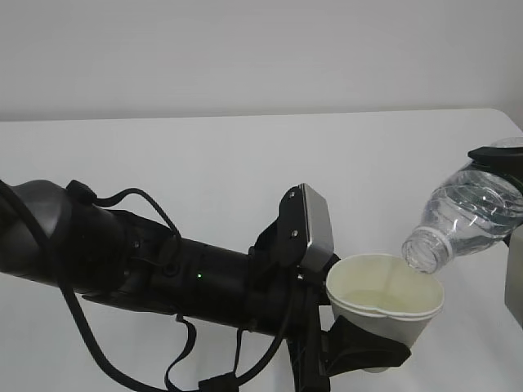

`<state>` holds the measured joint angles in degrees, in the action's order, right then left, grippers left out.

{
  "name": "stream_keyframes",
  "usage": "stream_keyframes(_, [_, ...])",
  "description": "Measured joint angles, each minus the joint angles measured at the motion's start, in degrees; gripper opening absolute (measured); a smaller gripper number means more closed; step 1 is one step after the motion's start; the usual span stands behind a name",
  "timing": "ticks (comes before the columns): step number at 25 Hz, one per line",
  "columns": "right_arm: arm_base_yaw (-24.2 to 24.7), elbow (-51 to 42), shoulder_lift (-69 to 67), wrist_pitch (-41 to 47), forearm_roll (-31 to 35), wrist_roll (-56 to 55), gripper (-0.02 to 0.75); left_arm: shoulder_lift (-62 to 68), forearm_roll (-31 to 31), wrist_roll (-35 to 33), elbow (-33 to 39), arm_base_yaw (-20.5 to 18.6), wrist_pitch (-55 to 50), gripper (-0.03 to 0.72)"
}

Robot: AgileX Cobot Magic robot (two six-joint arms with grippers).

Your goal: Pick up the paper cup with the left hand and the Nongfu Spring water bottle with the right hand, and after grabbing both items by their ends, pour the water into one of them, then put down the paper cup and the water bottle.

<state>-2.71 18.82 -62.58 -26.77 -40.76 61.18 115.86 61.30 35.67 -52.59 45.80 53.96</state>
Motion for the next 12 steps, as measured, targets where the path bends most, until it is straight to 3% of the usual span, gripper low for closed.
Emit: stream_keyframes(12, [0.00, 0.09, 0.00, 0.00, 0.00, 0.97, 0.435, 0.00, -0.09, 0.00, 0.00, 0.00, 0.00, 0.419])
